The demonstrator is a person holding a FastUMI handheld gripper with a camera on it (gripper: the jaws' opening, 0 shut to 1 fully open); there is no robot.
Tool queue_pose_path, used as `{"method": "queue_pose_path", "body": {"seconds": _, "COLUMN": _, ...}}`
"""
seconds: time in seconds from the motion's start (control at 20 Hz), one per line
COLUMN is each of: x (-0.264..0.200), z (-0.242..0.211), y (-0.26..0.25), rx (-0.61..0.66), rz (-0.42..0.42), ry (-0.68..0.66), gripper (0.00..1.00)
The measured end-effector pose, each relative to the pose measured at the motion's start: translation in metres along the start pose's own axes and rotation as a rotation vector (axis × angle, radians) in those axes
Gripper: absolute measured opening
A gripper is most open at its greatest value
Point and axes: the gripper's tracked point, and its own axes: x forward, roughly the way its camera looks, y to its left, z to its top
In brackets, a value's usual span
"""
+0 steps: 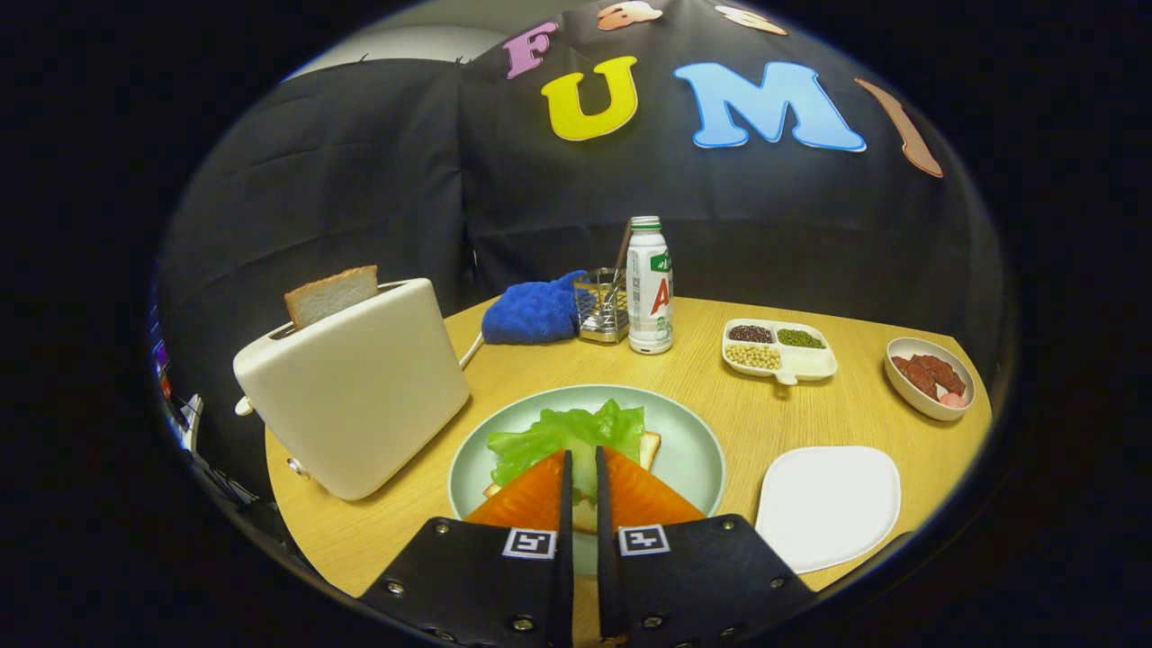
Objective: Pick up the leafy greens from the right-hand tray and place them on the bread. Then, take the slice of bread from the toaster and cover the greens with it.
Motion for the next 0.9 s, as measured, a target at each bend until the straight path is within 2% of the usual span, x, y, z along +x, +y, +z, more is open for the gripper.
{"method": "queue_pose_path", "body": {"seconds": 0.2, "x": -0.004, "z": -0.002, "y": -0.002, "rx": -0.037, "rz": -0.006, "ry": 0.006, "gripper": 0.27}}
{"method": "queue_pose_path", "body": {"seconds": 0.3, "x": -0.011, "z": 0.003, "y": -0.005, "rx": -0.052, "rz": -0.021, "ry": -0.017, "gripper": 0.28}}
{"method": "queue_pose_path", "body": {"seconds": 0.4, "x": -0.017, "z": 0.007, "y": -0.007, "rx": -0.077, "rz": -0.041, "ry": -0.038, "gripper": 0.37}}
{"method": "queue_pose_path", "body": {"seconds": 0.9, "x": -0.061, "z": 0.042, "y": 0.034, "rx": -0.065, "rz": -0.044, "ry": -0.19, "gripper": 0.37}}
